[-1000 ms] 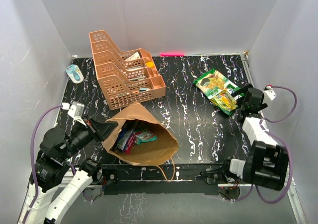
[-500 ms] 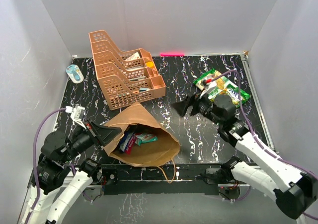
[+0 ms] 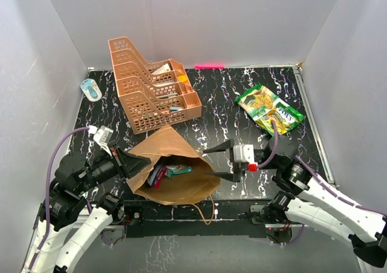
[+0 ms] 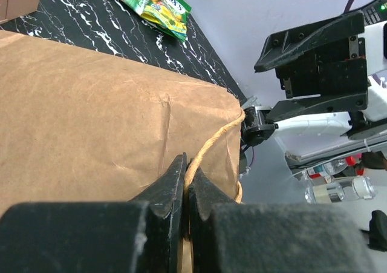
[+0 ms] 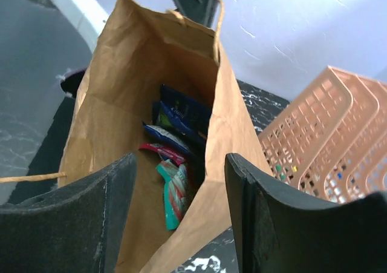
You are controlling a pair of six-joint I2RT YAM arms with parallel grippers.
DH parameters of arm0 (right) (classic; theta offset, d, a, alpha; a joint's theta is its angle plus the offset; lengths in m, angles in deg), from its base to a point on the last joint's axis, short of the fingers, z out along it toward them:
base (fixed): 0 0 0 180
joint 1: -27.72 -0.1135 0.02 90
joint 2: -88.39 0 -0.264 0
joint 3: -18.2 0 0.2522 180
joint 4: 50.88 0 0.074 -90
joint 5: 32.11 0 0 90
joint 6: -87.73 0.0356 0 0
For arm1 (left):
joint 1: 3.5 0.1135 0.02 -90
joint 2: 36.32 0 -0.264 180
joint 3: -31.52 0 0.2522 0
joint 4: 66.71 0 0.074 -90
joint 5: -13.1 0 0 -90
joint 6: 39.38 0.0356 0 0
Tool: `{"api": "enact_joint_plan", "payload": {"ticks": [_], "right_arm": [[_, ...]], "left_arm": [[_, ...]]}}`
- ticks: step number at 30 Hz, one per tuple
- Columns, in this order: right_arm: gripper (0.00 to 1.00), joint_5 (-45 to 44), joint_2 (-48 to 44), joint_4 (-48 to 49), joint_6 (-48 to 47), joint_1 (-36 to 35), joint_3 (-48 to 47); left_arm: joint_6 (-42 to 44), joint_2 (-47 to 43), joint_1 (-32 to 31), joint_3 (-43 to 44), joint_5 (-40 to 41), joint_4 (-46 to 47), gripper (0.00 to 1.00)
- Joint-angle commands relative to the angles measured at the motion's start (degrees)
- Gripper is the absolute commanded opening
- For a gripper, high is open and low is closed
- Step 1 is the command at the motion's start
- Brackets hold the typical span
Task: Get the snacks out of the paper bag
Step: Take out the snack from the paper bag.
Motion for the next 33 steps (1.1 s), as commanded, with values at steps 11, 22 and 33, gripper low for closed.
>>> {"api": "enact_joint_plan", "payload": {"ticks": [11, 22, 33], "right_arm": [[0.59, -20.24, 28.39, 2.09, -37.34, -21.98, -9.87], [0.71, -29.67, 20.59, -2.12, -37.55, -23.22, -6.99], [0.45, -20.09, 12.82, -5.20, -31.69, -23.56, -6.22]], "left_arm": [[5.25, 1.07, -0.18, 3.27, -2.67, -2.42, 0.00], [2.81, 2.01, -0.18, 3.62, -0.96, -1.04, 0.00], [-4.99, 2.34, -0.16, -0.63, -2.14, 10.60, 0.00]]}}
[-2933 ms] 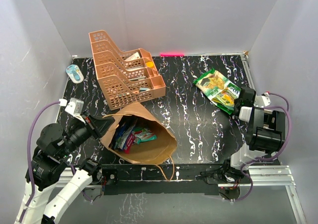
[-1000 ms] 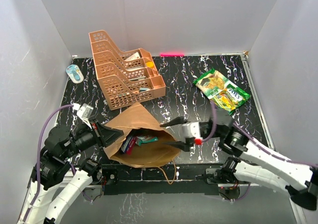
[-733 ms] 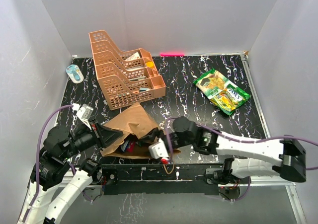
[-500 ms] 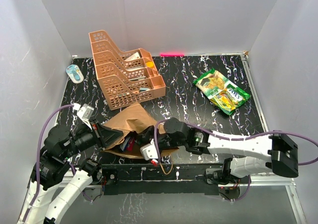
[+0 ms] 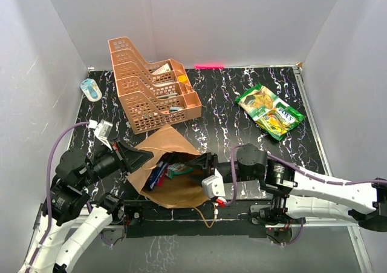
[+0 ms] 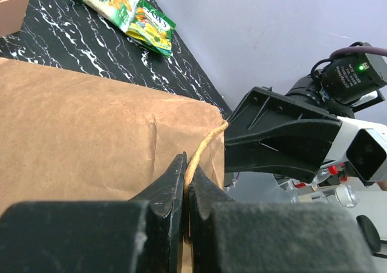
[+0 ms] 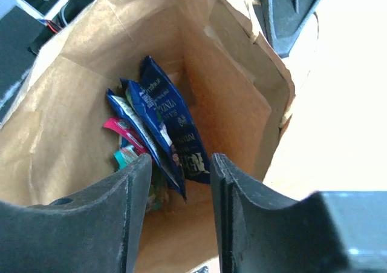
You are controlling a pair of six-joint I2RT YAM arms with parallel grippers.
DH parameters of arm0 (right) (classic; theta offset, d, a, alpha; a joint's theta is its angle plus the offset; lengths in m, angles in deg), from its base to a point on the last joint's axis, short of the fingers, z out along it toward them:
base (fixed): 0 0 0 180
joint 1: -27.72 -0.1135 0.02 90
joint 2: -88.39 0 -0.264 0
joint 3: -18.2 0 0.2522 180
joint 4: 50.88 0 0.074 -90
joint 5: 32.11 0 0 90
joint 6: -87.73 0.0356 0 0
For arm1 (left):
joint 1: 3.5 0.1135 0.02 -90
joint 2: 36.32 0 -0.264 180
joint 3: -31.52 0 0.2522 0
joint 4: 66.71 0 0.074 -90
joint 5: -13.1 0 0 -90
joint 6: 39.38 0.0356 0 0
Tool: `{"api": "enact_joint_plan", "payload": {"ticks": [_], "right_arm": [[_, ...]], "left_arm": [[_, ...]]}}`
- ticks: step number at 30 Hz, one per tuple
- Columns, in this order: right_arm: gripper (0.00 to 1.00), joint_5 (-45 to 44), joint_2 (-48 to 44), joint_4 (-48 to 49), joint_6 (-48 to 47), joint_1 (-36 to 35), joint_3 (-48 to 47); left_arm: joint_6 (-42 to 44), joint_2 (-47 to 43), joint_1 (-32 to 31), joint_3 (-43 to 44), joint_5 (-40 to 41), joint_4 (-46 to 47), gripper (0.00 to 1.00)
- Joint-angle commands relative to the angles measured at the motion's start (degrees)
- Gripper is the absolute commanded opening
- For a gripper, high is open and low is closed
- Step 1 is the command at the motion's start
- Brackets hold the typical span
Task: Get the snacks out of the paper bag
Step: Take out the snack from the paper bag.
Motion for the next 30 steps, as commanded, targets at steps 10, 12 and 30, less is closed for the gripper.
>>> {"api": "enact_joint_plan", "payload": {"ticks": [10, 12, 30], "right_arm": [[0.31, 3.53, 12.20, 18.47, 3.24, -3.83, 3.34], [0.31, -2.11, 15.01, 21.54, 2.76, -4.94, 3.86], [0.41, -11.11, 33.18, 26.70, -9.66, -1.31, -2.93]], "left_arm": [[-0.72, -2.14, -0.18, -0.53, -1.09, 1.12, 0.00], [-0.85, -2.43, -0.18, -1.24, -1.51, 1.38, 0.00], [-0.63, -2.48, -0.18, -0.43, -2.85, 0.13, 0.00]]}}
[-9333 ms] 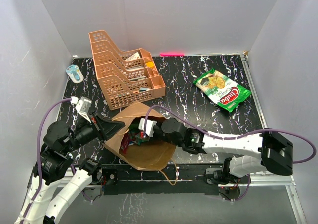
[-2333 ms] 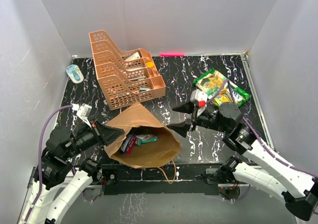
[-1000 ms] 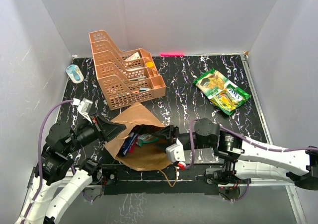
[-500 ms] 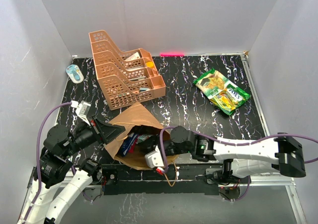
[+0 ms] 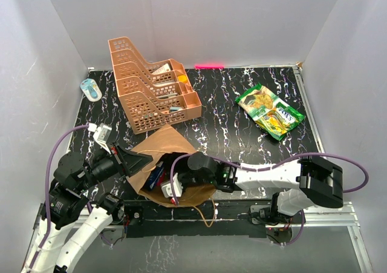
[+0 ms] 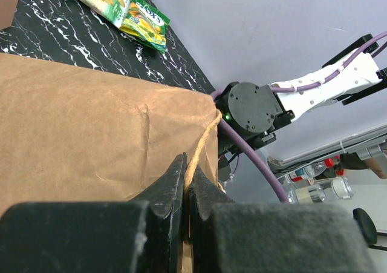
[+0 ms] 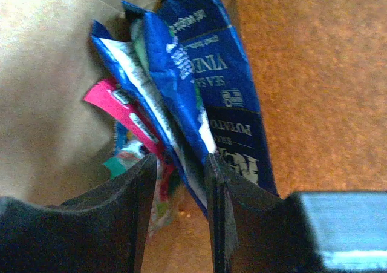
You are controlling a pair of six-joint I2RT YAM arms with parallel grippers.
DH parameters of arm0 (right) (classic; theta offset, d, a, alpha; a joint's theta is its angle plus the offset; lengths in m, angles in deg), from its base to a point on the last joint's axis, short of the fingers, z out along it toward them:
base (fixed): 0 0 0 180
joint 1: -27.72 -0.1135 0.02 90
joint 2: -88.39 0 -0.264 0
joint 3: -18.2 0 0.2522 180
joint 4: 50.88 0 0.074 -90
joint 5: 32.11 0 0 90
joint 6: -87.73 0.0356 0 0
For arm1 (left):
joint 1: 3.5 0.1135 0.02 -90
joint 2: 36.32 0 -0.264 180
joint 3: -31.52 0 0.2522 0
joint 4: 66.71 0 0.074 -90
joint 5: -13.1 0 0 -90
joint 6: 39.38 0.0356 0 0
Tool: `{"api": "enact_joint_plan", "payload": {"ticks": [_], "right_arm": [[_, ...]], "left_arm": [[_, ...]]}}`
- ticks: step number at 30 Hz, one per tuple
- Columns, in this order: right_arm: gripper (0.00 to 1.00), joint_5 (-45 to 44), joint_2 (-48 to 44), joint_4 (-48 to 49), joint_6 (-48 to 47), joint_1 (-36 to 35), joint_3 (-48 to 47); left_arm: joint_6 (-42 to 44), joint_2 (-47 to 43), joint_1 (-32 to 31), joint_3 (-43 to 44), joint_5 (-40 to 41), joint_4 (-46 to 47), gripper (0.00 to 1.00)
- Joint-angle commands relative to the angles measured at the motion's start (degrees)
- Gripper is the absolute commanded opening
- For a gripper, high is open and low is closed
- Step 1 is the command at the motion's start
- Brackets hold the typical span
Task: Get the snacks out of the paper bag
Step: Take out the snack from the paper bag.
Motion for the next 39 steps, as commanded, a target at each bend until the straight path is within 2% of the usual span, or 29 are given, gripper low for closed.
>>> {"api": "enact_joint_plan", "payload": {"ticks": [1, 13, 31, 37, 39], "right_arm": [[0.41, 0.48, 0.65, 4.91, -3.48, 1.42, -4.87], [0.42, 3.30, 3.54, 4.02, -6.25, 3.70, -7.03], [0.42, 2.39, 14.44, 0.36, -12.63, 3.53, -15.34], [0.35, 4.84, 15.84, -5.00, -14.49, 3.38, -16.90], [0.27, 5.59, 15.37, -7.11, -14.98, 3.34, -17.02]], "left_arm": [[0.19, -0.30, -0.18, 0.68, -1.40, -0.05, 0.00], [-0.02, -0.57, -0.17, 0.12, -1.89, -0.09, 0.00], [-0.16, -1.58, -0.18, 0.81, -1.28, -0.93, 0.00], [0.43, -1.82, -0.17, 1.34, 0.15, -2.27, 0.00], [0.52, -2.08, -0.17, 1.38, 0.99, -2.53, 0.00]]}}
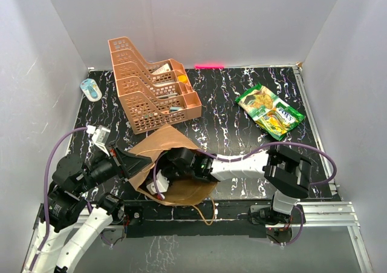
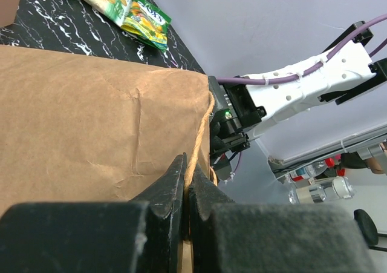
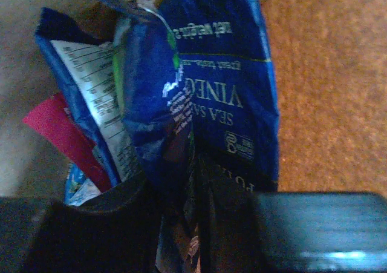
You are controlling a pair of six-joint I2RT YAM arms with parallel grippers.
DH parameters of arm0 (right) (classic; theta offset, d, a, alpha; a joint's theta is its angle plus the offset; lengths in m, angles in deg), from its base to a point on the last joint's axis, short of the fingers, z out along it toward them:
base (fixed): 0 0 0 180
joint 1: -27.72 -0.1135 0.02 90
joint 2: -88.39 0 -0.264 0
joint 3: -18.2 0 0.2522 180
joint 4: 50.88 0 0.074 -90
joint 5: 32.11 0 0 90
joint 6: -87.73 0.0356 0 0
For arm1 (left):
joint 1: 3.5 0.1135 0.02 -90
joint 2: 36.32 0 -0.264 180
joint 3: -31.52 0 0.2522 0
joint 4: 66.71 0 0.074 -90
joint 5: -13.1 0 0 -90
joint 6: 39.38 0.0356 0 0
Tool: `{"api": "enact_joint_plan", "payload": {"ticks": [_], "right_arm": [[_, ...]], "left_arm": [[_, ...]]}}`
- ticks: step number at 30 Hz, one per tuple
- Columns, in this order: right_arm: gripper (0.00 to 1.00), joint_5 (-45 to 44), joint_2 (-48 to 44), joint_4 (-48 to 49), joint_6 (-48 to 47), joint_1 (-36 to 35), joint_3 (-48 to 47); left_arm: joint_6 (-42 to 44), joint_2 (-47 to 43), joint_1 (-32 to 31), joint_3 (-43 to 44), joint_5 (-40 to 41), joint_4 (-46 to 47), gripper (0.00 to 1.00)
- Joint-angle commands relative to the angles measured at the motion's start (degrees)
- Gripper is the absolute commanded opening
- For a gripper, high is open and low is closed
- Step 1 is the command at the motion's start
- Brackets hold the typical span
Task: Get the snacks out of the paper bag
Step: Take out the snack from the paper bag.
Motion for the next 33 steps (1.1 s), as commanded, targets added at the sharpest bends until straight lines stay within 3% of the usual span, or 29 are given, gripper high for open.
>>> {"api": "enact_joint_plan", "payload": {"ticks": [1, 3, 6, 12, 21, 28, 33], "right_arm": [[0.23, 2.99, -1.21, -4.40, -2.53, -0.03, -2.95], [0.13, 2.85, -2.35, -5.07, -1.61, -0.09, -2.97], [0.08, 2.41, -5.81, -2.82, 0.99, -0.07, -2.10], [0.08, 1.74, -14.38, -0.62, 7.75, 0.04, 0.03], [0.08, 2.97, -26.45, -7.04, 13.48, 0.09, 3.31], [0.08, 6.62, -36.99, -10.18, 28.03, 0.03, 3.64], [0.08, 6.68, -42.38, -13.20, 45.33, 0.09, -1.77]], "left_arm": [[0.50, -0.85, -0.18, 1.34, 1.35, -1.11, 0.00], [0.77, -1.10, -0.16, 1.37, 2.00, -1.80, 0.00], [1.04, -1.42, -0.18, 1.32, 2.69, -2.63, 0.00], [1.64, -2.13, -0.18, 2.10, 6.32, -5.33, 0.00], [1.44, -3.70, -0.18, 2.20, 12.71, -7.32, 0.00], [1.62, -3.12, -0.11, 3.64, 14.22, -7.83, 0.00], [1.96, -2.20, -0.18, 4.02, 14.17, -7.83, 0.00]]}}
